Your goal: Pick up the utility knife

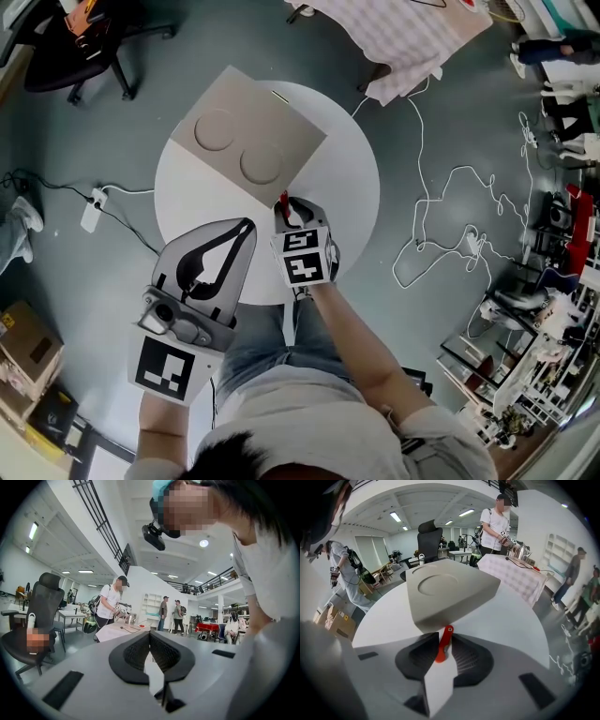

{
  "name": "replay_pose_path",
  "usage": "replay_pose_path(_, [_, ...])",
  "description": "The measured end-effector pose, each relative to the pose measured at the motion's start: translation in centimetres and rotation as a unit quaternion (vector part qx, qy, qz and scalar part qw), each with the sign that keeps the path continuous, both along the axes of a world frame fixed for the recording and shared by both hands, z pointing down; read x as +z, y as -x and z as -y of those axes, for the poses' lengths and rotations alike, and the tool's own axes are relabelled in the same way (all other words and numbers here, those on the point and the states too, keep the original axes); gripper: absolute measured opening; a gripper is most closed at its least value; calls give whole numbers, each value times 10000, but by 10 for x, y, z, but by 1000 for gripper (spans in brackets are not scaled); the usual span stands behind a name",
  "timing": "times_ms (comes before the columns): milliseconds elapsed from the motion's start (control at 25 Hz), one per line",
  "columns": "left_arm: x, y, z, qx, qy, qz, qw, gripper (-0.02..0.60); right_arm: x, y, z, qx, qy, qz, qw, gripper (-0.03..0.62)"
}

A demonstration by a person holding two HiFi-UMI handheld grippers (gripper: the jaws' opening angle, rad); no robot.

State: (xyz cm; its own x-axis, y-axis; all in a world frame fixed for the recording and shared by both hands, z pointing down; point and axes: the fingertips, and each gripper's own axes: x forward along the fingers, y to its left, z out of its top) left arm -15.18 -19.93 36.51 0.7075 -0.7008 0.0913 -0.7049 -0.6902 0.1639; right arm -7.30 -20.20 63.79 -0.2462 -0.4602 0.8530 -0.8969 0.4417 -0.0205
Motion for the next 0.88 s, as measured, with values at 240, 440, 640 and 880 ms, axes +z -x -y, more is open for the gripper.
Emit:
replay_pose_path(240, [3, 1, 1, -70, 48, -14, 10000, 9, -1, -2, 1, -95, -70, -123, 9999, 58])
replay_pose_path(440, [3, -3, -1, -42, 55, 23, 10000, 9, -12, -7, 0, -12, -281, 5, 9996, 8])
replay_pose_path(640, [-2, -13, -3, -89, 20, 25, 10000, 9, -15, -18, -12, -75, -217, 92, 9997, 6])
replay_pose_path(880, [-5, -20, -9, -153, 7, 72, 9999, 9, -26, -26, -24, -55, -284, 343, 9990, 6])
